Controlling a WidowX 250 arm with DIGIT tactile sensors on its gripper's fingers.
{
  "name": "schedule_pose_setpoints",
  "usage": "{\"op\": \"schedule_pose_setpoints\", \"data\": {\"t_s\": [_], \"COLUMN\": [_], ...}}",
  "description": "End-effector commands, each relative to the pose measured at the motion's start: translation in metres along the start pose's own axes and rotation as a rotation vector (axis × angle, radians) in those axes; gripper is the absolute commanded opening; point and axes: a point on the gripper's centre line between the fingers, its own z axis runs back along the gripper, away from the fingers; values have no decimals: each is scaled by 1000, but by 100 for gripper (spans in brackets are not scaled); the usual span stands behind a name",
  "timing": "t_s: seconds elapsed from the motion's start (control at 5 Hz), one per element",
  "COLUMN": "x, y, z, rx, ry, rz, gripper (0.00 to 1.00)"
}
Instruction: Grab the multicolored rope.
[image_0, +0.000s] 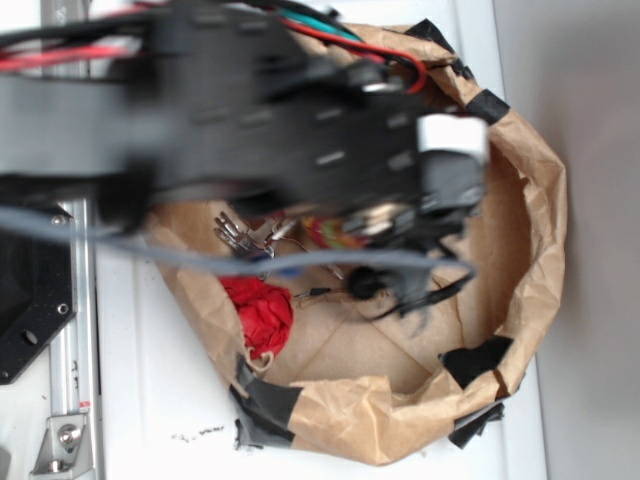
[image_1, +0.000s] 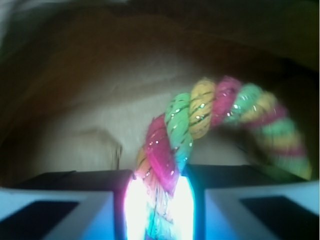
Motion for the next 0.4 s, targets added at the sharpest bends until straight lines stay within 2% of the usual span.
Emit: {"op": "schedule_pose_setpoints", "data": {"t_s": [0.0, 0.2], "x": [26, 30], "y": [17, 17], "z": [55, 47], "rx": [-103, -93], "ry": [-27, 7], "rz": [-143, -161], "gripper": [0, 0]}}
